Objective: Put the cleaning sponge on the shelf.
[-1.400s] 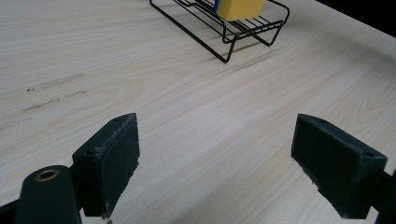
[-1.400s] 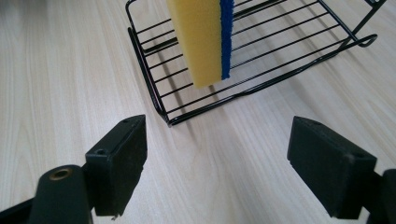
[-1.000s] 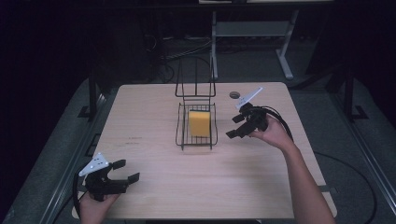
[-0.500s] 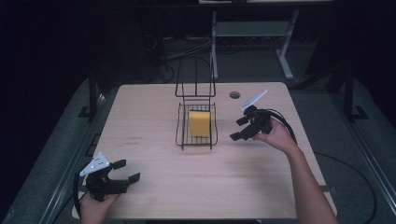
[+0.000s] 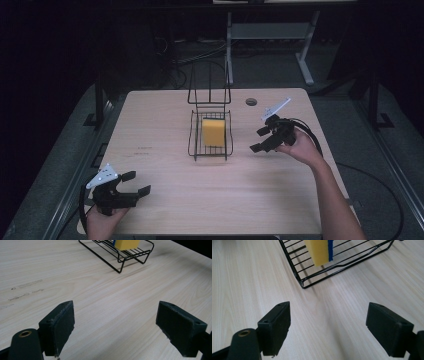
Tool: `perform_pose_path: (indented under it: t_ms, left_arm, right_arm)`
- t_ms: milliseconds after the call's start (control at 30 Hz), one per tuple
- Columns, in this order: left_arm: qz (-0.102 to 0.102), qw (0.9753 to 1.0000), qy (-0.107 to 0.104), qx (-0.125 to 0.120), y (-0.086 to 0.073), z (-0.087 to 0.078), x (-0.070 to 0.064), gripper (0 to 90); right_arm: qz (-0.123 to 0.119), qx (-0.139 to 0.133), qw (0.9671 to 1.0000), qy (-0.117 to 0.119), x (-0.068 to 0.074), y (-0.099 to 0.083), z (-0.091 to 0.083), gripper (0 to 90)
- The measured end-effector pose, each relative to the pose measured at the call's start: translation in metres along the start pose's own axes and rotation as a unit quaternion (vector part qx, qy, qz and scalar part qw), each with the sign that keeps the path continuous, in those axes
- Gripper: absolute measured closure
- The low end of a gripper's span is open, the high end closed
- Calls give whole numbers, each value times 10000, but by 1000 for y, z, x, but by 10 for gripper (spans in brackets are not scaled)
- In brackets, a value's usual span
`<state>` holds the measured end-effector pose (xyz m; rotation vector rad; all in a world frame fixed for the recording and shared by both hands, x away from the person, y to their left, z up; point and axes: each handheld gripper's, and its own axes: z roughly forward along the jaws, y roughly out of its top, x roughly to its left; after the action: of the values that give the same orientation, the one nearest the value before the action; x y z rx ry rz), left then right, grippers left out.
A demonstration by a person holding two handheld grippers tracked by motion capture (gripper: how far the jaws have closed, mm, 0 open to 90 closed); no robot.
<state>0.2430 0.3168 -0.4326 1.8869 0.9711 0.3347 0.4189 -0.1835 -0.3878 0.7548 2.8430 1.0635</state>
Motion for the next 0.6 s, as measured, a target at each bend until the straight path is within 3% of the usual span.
perform_pose_path:
  t_ms: [267, 600]
  left_arm:
    - [2, 10000, 0, 2, 0, 0, 0, 147]
    - [25, 10000, -1, 27, 0, 1, -1, 146]
  right_arm:
    - [-34, -2, 10000, -39, 1, -5, -3, 194]
    - [164, 86, 9998, -12, 1, -24, -1, 193]
